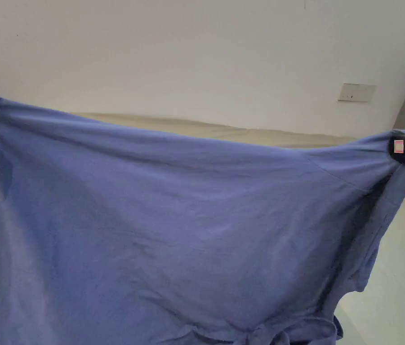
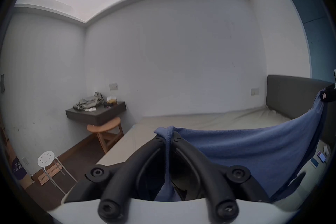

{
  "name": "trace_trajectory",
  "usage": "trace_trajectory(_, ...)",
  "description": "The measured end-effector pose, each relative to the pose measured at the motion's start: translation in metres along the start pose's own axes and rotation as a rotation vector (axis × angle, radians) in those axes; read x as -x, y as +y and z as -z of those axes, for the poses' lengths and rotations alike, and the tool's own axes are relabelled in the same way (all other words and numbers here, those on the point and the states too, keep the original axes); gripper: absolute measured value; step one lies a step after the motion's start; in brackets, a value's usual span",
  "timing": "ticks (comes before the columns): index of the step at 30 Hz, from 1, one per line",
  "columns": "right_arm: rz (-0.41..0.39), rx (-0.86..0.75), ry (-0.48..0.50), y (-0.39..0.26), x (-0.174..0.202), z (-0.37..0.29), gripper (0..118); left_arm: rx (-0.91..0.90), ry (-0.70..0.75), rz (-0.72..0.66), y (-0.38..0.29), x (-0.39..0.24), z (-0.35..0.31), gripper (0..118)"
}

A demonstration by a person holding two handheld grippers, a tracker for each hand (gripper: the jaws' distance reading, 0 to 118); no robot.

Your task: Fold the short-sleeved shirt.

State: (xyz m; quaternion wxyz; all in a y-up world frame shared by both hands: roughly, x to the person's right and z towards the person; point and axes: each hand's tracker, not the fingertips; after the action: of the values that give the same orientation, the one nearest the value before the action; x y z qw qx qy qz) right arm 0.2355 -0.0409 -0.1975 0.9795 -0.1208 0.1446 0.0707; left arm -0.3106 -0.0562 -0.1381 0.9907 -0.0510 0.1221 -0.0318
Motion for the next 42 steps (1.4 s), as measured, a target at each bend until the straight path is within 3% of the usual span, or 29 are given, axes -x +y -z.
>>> trace_trajectory(2,0.002,-0.045,0.003,0.01,-0.014,-0.008,1,-0.043,0.007,-0.003,0.017,0.004,-0.013,2)
trace_trajectory(13,-0.081,-0.24,-0.041,0.074,0.0,-0.068,1,-0.196,0.039,0.005,0.095,0.022,-0.055,2)
trace_trajectory(24,-0.301,-0.346,-0.238,0.136,0.014,-0.045,1,-0.199,0.011,0.02,0.14,0.035,-0.015,2)
trace_trajectory(30,-0.289,-0.363,-0.296,0.167,0.021,-0.007,1,-0.175,0.023,0.061,0.153,0.027,0.029,2)
trace_trajectory(35,-0.33,-0.363,-0.346,0.186,0.021,0.034,1,-0.163,0.025,0.034,0.162,0.025,0.069,2)
trace_trajectory(38,-0.264,-0.347,-0.326,0.201,0.004,0.062,1,-0.178,0.043,0.058,0.171,0.018,0.092,2)
trace_trajectory(42,-0.235,-0.358,-0.35,0.22,-0.009,0.092,1,-0.185,0.038,0.059,0.186,0.011,0.123,2)
